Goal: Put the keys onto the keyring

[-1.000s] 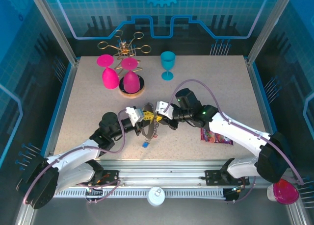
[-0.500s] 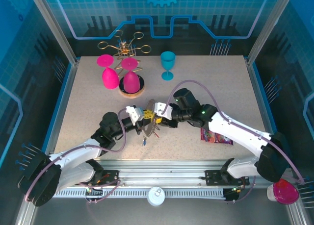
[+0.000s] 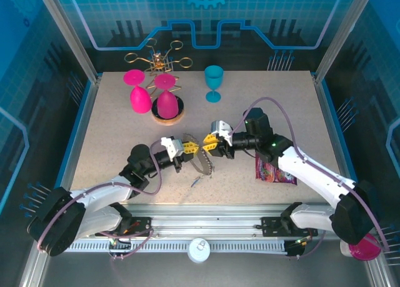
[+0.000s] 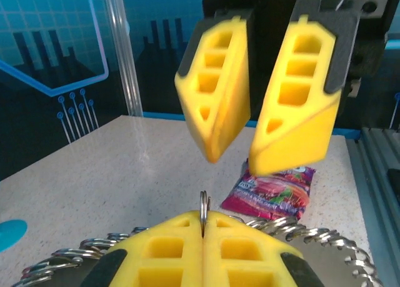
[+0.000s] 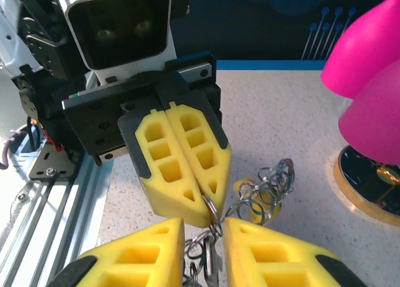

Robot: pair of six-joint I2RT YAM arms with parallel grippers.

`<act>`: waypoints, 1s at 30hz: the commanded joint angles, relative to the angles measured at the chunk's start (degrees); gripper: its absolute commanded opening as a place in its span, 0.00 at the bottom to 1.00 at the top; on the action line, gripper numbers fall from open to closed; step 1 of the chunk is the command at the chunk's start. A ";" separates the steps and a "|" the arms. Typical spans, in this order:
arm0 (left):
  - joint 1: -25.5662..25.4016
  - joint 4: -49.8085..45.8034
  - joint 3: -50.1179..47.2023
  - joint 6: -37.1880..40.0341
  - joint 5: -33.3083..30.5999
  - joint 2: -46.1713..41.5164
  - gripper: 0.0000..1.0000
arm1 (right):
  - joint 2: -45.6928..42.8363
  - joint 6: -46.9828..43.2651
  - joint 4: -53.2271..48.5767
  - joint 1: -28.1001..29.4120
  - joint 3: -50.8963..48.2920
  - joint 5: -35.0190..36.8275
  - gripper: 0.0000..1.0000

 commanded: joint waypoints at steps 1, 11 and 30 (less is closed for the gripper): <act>0.39 7.97 -0.35 -1.94 3.53 0.66 0.00 | 1.05 1.18 2.84 -0.92 -1.40 -2.70 0.24; 0.46 9.01 -0.22 -2.58 4.95 1.47 0.00 | 1.17 0.86 2.78 -2.07 -2.10 -2.19 0.24; 0.43 10.07 0.40 -3.52 5.46 2.96 0.00 | 4.44 0.90 4.38 -0.89 -0.28 -5.41 0.06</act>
